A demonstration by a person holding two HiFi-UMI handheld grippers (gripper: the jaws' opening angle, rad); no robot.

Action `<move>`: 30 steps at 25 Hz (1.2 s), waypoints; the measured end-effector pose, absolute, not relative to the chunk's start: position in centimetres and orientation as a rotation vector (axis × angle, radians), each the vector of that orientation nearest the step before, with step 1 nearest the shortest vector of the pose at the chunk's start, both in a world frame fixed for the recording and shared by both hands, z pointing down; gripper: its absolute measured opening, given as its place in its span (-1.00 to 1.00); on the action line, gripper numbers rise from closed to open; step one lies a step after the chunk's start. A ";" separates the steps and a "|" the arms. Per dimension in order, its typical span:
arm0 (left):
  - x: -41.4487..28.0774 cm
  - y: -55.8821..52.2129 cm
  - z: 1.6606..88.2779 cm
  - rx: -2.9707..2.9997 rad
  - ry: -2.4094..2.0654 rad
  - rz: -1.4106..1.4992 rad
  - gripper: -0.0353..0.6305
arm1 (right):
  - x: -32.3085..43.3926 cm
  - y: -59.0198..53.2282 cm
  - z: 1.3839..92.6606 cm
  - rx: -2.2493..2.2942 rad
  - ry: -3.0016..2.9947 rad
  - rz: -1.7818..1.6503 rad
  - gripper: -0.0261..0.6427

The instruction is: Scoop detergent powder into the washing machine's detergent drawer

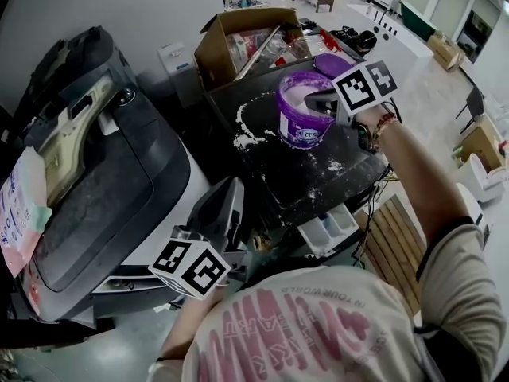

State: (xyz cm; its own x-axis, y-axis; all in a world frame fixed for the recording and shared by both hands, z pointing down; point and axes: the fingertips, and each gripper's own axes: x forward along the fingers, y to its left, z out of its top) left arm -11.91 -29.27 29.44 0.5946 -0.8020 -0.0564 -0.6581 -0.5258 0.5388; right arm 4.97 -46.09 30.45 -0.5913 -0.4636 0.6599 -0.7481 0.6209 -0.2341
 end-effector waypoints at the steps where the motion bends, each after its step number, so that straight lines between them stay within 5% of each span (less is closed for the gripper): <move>1: -11.9 -29.3 29.4 2.361 -1.155 -0.413 -0.89 | 5.1 -46.0 30.3 0.975 -2.315 0.725 -0.91; 30: -11.3 -28.5 29.5 2.425 -0.985 -0.386 -0.89 | 9.1 -42.8 28.8 1.761 -2.545 1.278 -0.90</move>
State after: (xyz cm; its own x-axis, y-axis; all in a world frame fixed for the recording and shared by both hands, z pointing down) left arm -11.31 -28.52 29.51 0.6996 -0.7107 -0.0742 -0.5720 -0.6193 0.5379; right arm 9.15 -42.81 28.76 -0.4312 -0.8694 0.2413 -0.7127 0.1643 -0.6820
